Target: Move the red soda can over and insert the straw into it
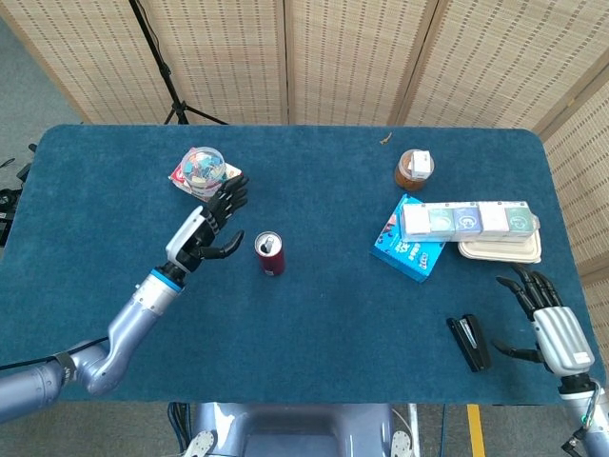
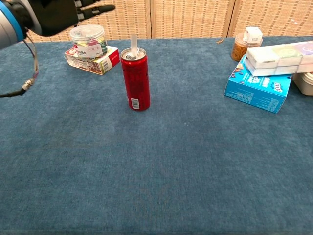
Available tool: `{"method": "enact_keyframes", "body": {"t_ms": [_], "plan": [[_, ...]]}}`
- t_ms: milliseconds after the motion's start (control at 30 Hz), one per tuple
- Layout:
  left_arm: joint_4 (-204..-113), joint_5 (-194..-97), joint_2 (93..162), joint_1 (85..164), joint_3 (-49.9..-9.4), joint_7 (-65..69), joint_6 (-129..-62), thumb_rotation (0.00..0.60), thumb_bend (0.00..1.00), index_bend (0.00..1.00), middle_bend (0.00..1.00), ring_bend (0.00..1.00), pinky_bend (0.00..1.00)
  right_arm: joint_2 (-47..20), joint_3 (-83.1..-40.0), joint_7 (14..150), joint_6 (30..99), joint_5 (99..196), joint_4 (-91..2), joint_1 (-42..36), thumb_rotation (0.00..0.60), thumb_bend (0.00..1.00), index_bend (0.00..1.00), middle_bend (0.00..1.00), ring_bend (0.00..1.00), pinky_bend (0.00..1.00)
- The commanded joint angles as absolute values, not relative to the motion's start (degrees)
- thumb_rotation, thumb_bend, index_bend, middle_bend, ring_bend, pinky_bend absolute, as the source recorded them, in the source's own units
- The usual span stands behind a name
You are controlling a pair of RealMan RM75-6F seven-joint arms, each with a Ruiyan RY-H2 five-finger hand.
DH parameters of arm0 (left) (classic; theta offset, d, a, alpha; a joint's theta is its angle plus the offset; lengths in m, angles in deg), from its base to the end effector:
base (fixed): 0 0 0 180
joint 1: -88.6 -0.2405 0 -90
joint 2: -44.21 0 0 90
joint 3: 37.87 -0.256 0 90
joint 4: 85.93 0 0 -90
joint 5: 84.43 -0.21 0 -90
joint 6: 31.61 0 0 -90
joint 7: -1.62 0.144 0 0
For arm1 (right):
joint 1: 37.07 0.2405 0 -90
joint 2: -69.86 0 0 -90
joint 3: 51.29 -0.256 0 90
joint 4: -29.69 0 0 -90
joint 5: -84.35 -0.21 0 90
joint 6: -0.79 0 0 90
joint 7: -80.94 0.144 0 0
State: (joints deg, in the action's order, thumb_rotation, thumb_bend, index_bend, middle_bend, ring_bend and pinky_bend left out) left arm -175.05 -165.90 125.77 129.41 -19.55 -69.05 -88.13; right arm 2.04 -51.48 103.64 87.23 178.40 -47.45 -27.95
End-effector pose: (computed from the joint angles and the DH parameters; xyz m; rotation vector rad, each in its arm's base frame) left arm -0.1016 0.3568 0.0468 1.1580 2.1417 1.9038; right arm -0.3270 -0.1984 0.1525 1.4960 -0.9926 1.1420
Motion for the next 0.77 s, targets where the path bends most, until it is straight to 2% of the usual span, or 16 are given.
{"method": "enact_keyframes", "body": {"t_ms": [33,200,267,367,500,633,767], "plan": [[-180.05,-166.68,119.71,126.63,-20.48,-53.25,-92.41,0.6,0.46,0.0,0.0,0.0,0.0,2.16,-51.54,102.75,87.37,178.3,-47.51,-28.1,0.6,0.0,0.13,0.0,0.0,0.0],[-182.88,-162.62,115.2,122.36,-22.35,-27.32,-97.9,0.6,0.45,0.0,0.0,0.0,0.0,2.9,-51.6,97.79,86.98,177.85,-48.03,-28.32,0.6,0.0,0.09,0.0,0.0,0.0],[-183.9,-161.71,112.94,120.15,-23.99,-19.52,-99.91,0.6,0.41,0.0,0.0,0.0,0.0,3.28,-51.72,95.4,86.99,177.5,-48.72,-28.54,0.6,0.0,0.07,0.0,0.0,0.0],[-184.35,-161.97,111.47,117.49,-25.85,-14.86,-102.73,0.6,0.37,0.0,0.0,0.0,0.0,3.54,-52.03,92.83,87.11,176.81,-49.53,-28.87,0.6,0.0,0.06,0.0,0.0,0.0],[-180.81,-163.32,110.83,111.43,-30.67,-11.91,-107.82,0.6,0.37,0.0,0.0,0.0,0.0,3.33,-53.01,86.81,87.97,175.36,-51.25,-29.58,0.6,0.0,0.06,0.0,0.0,0.0],[-177.33,-165.01,111.81,107.04,-34.27,-13.82,-110.73,0.6,0.37,0.0,0.0,0.0,0.0,3.69,-52.96,85.44,88.48,175.89,-52.5,-29.8,0.6,0.0,0.05,0.0,0.0,0.0],[-174.2,-166.4,112.59,104.44,-36.15,-15.76,-112.54,0.6,0.37,0.0,0.0,0.0,0.0,3.9,-52.7,84.71,88.87,176.47,-53.13,-30.08,0.6,0.0,0.05,0.0,0.0,0.0]]}}
